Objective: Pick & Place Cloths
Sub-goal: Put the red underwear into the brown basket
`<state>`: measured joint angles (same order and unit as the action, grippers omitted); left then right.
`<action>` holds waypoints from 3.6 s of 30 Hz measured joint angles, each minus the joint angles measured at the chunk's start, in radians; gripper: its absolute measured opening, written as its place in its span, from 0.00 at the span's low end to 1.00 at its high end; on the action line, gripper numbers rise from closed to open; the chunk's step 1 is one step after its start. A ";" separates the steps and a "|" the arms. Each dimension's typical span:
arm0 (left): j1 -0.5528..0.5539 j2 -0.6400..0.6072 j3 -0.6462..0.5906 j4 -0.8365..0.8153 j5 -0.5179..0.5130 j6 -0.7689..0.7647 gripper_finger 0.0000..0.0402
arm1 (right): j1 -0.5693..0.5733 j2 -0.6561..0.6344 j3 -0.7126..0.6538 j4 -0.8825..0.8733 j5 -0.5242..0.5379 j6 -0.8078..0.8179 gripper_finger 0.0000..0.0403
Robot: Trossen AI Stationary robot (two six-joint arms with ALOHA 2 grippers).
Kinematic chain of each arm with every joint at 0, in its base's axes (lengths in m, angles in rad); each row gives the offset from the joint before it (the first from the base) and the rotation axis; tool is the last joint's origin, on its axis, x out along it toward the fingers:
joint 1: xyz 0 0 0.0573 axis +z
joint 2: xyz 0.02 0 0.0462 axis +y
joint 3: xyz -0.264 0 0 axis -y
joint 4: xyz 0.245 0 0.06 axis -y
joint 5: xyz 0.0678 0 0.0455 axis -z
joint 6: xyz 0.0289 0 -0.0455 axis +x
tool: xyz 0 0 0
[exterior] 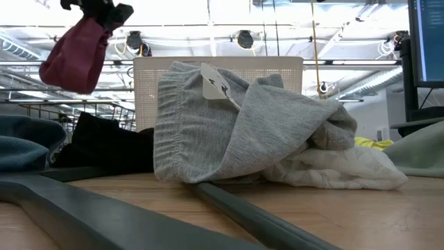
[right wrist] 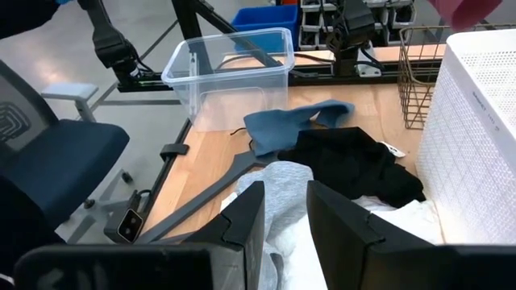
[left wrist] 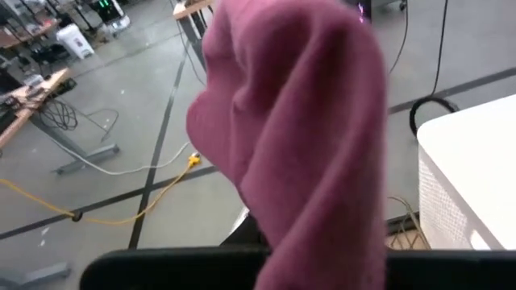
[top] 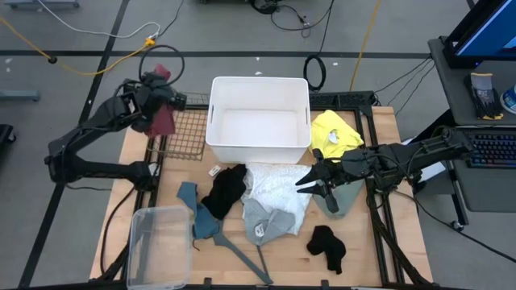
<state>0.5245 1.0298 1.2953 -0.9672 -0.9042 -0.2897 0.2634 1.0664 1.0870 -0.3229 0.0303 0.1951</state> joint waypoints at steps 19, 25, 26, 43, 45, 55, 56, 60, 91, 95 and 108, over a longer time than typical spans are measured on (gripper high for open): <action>0.304 0.224 0.000 0.049 0.363 -0.011 0.00 | 0.000 0.000 0.000 0.000 0.000 0.002 0.21; 0.354 0.295 0.000 0.040 0.443 -0.008 0.00 | 0.000 0.000 0.000 0.000 0.000 0.002 0.21; 0.361 0.307 0.000 0.038 0.455 -0.011 0.00 | 0.000 0.000 0.000 0.000 0.000 0.002 0.21; 0.497 0.402 -0.064 -0.045 0.632 -0.095 0.00 | 0.000 0.000 0.000 -0.001 0.000 0.006 0.21; 0.511 0.402 -0.101 -0.045 0.667 -0.105 0.00 | 0.000 0.001 0.000 -0.001 0.000 0.006 0.21; 0.515 0.402 -0.210 0.004 0.756 -0.131 0.00 | 0.000 0.001 0.000 -0.001 0.000 0.006 0.21; 0.515 0.402 -0.216 0.004 0.756 -0.132 0.00 | 0.000 0.001 0.000 -0.001 0.001 0.006 0.21; 0.515 0.402 -0.225 0.004 0.766 -0.139 0.00 | 0.000 0.001 0.000 -0.001 0.003 0.006 0.21; 0.469 0.409 -0.225 -0.004 0.775 -0.282 0.00 | 0.000 0.001 0.000 0.000 0.000 0.002 0.21; 0.469 0.409 -0.225 -0.014 0.786 -0.294 0.00 | 0.000 0.001 0.000 0.000 0.000 0.002 0.21; 0.455 0.409 -0.225 -0.019 0.799 -0.371 0.00 | 0.000 0.001 0.000 0.000 0.000 0.002 0.21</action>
<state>0.9794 1.4387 1.0702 -0.9866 -0.1050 -0.6605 0.2636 1.0672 1.0870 -0.3233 0.0299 0.1967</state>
